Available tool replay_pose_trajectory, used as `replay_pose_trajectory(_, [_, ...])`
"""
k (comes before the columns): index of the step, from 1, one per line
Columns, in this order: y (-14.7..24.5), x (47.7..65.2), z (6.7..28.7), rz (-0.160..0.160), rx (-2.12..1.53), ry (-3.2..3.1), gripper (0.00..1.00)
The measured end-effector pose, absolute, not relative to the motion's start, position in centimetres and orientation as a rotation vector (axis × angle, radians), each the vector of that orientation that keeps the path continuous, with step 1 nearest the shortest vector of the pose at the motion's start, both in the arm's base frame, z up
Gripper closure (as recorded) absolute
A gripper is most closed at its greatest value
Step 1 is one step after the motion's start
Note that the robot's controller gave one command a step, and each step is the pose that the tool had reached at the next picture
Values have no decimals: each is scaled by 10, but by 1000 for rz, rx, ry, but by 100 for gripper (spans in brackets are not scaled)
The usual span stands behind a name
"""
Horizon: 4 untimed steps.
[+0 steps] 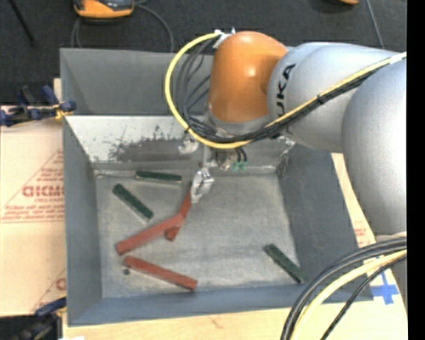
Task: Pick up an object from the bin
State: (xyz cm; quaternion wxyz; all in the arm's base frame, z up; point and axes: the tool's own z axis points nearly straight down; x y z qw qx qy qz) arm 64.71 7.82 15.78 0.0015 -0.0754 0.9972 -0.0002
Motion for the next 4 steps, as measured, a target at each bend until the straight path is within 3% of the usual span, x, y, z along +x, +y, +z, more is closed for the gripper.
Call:
replay_pose_trajectory(1, [72, 629, 93, -1, -477, 3094, 0])
replay_pose_trajectory(2, [72, 631, 97, 1, -507, 3093, 100])
replay_pose_trajectory(3, [72, 631, 97, 1, -506, 3093, 100])
replay_pose_trajectory(4, [62, 651, 268, -4, -704, 3050, 100])
